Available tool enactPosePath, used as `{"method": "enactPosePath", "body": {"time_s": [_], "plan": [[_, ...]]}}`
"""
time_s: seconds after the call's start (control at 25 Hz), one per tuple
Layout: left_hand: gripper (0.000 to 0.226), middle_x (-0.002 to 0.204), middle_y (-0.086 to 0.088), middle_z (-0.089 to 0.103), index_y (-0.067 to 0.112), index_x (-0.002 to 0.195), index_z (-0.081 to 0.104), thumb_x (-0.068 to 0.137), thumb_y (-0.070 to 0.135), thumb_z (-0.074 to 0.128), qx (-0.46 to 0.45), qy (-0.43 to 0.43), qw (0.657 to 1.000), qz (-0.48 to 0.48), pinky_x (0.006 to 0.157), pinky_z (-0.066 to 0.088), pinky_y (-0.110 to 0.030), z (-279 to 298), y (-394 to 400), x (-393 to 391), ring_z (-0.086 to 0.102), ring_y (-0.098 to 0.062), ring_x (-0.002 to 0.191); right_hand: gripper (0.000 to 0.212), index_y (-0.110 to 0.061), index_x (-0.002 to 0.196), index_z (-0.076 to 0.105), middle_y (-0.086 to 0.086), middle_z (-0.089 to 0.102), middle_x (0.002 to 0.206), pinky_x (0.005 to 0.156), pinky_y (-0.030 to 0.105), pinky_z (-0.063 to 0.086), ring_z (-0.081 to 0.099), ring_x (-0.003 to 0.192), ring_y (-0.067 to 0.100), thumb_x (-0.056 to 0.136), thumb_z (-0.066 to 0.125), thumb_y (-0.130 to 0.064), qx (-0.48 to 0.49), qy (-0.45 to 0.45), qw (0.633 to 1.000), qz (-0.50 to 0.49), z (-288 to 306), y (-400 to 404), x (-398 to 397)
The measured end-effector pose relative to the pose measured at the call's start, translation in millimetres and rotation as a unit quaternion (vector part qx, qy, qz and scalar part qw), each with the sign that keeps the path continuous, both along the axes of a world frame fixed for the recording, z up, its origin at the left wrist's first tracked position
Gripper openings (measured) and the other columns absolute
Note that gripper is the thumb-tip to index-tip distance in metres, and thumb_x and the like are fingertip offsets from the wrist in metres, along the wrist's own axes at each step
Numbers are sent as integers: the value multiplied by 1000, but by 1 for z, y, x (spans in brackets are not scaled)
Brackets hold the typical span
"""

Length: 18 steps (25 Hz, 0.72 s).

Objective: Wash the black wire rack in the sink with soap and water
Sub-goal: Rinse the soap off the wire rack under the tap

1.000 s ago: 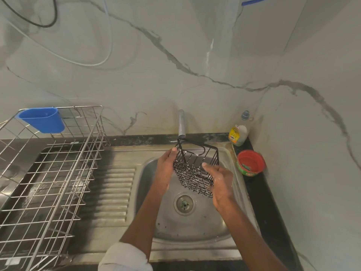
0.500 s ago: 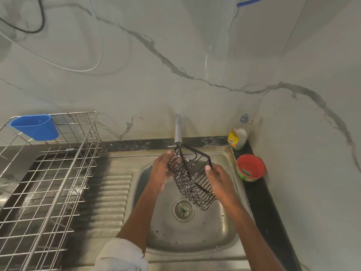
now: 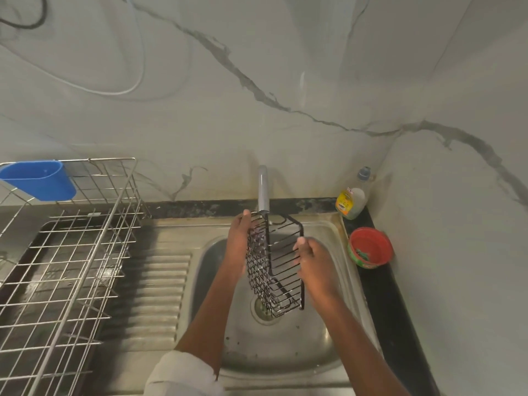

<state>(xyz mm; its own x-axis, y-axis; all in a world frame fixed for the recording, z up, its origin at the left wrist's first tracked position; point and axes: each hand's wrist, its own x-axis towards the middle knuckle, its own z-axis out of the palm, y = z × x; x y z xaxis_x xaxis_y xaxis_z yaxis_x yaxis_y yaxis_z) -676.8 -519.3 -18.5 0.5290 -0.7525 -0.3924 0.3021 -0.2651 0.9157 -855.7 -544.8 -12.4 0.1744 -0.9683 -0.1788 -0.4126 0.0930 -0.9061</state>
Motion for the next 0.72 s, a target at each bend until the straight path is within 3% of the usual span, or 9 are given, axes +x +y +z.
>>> {"method": "enactPosePath", "body": {"time_s": [0.08, 0.16, 0.32, 0.44, 0.56, 0.72], "plan": [[68, 130, 1, 74, 33, 136, 62, 87, 79, 66, 3, -34, 999, -12, 113, 48, -56, 7, 13, 1, 68, -25, 124, 37, -25, 95, 67, 4, 71, 93, 75, 49, 54, 68, 87, 27, 108, 41, -48, 18, -5, 999, -40, -3, -8, 6], [59, 130, 6, 71, 34, 139, 58, 92, 68, 66, 7, -55, 998, -24, 112, 48, -51, 10, 24, 4, 67, -20, 123, 39, -25, 93, 67, 1, 70, 88, 73, 45, 53, 67, 84, 25, 108, 39, -48, 23, 23, 998, -48, -2, -13, 13], [77, 127, 3, 73, 31, 142, 56, 81, 77, 63, 10, -58, 998, 11, 111, 50, -57, 8, 43, 14, 69, -21, 118, 42, -22, 99, 71, -1, 72, 87, 73, 38, 55, 68, 83, 19, 109, 40, -48, -12, 76, 997, -17, 5, -10, 36], [74, 129, 3, 71, 27, 143, 54, 86, 74, 63, 36, -51, 997, 36, 112, 48, -60, 8, 49, 18, 68, -22, 118, 43, -22, 100, 72, 3, 74, 88, 77, 46, 58, 70, 84, 24, 108, 42, -50, 0, 60, 998, -15, -1, -13, 48], [62, 129, 3, 70, 28, 142, 53, 95, 67, 62, 48, -64, 996, 29, 111, 50, -55, 8, 48, 16, 67, -22, 119, 42, -26, 94, 71, 3, 74, 88, 80, 50, 58, 70, 87, 26, 106, 42, -53, 27, 42, 998, -22, -10, -15, 48], [64, 122, 8, 66, 25, 146, 50, 96, 63, 62, 55, -84, 995, -1, 98, 50, -40, 13, 38, 7, 68, -21, 117, 44, -29, 82, 67, -1, 72, 88, 77, 41, 55, 68, 85, 22, 105, 41, -57, 34, 25, 997, -58, -13, -15, 34]]}}
